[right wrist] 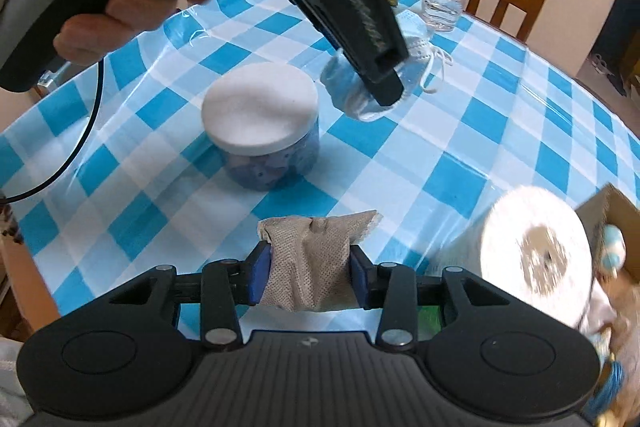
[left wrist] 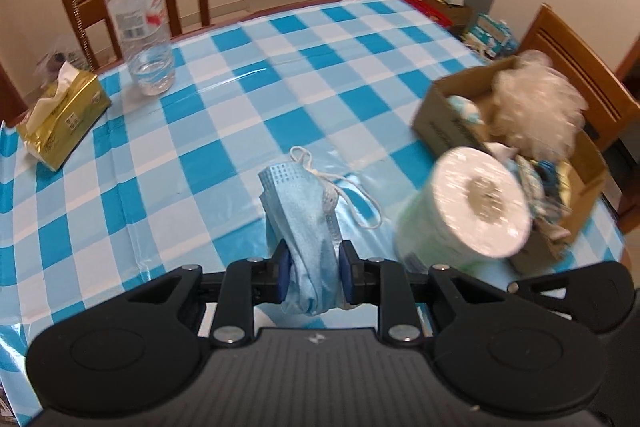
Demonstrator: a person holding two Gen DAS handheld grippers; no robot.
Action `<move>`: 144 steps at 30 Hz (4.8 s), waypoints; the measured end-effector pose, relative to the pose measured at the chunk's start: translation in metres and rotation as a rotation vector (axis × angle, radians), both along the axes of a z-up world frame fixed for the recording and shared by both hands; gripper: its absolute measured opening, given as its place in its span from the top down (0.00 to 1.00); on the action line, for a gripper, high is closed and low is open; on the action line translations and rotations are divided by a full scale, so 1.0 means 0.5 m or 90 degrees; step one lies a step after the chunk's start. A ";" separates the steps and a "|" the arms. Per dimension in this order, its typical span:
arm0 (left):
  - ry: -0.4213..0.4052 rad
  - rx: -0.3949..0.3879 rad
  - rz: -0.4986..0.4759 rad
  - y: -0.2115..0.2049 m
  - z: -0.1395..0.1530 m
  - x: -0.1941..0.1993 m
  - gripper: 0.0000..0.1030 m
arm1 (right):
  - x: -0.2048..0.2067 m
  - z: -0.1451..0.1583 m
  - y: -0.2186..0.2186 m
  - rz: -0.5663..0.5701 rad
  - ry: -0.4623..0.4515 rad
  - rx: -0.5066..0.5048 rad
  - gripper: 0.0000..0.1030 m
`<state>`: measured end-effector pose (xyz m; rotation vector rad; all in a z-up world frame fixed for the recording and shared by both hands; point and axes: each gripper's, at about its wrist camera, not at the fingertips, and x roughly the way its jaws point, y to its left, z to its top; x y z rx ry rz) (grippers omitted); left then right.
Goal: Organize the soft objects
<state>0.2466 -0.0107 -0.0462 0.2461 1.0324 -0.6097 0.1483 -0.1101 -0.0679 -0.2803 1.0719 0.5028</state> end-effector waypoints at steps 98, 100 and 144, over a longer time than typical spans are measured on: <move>-0.104 0.065 0.066 -0.410 0.095 -0.322 0.01 | -0.219 0.166 -0.560 -0.605 -0.043 -0.077 0.00; -0.103 0.066 0.063 -0.407 0.094 -0.327 0.01 | -0.225 0.166 -0.552 -0.606 -0.040 -0.073 0.00; -0.083 0.069 0.063 -0.369 0.090 -0.335 0.01 | -0.245 0.167 -0.504 -0.597 -0.027 -0.063 0.00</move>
